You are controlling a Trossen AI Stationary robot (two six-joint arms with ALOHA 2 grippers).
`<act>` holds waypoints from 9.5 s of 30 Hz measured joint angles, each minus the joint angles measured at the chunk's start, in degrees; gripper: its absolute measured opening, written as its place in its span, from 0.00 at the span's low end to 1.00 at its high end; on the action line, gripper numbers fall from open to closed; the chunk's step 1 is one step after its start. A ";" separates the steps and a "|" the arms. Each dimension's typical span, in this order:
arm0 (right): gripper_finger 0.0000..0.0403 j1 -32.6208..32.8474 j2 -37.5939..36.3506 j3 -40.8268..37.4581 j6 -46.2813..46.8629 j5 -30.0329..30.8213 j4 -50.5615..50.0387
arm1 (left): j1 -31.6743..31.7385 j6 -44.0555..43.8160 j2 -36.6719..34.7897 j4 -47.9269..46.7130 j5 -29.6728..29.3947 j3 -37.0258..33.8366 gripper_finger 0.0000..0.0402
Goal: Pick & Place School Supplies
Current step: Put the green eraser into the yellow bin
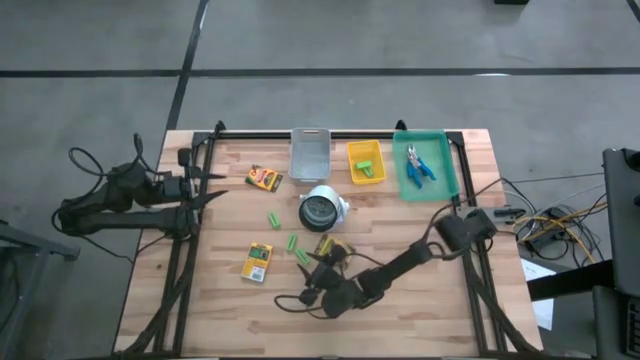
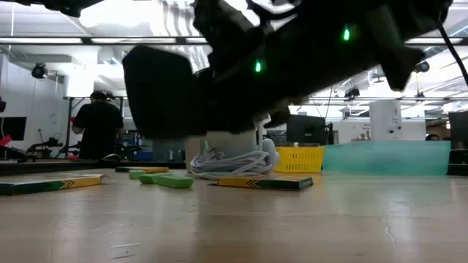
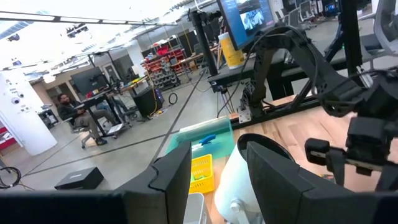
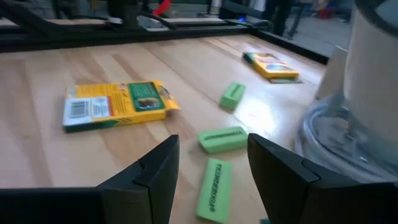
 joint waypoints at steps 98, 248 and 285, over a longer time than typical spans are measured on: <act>0.08 -5.19 -13.02 4.10 -1.51 -16.74 -21.32 | -0.01 0.00 0.15 -0.27 -0.02 0.00 0.40; 0.32 -66.31 -37.36 -15.24 -14.15 -68.71 -40.24 | 0.00 0.02 0.15 -1.29 0.00 -0.04 0.40; 0.36 -46.02 -79.07 -57.66 -43.09 -88.37 3.32 | 0.00 0.02 0.13 -1.29 -0.02 -0.04 0.40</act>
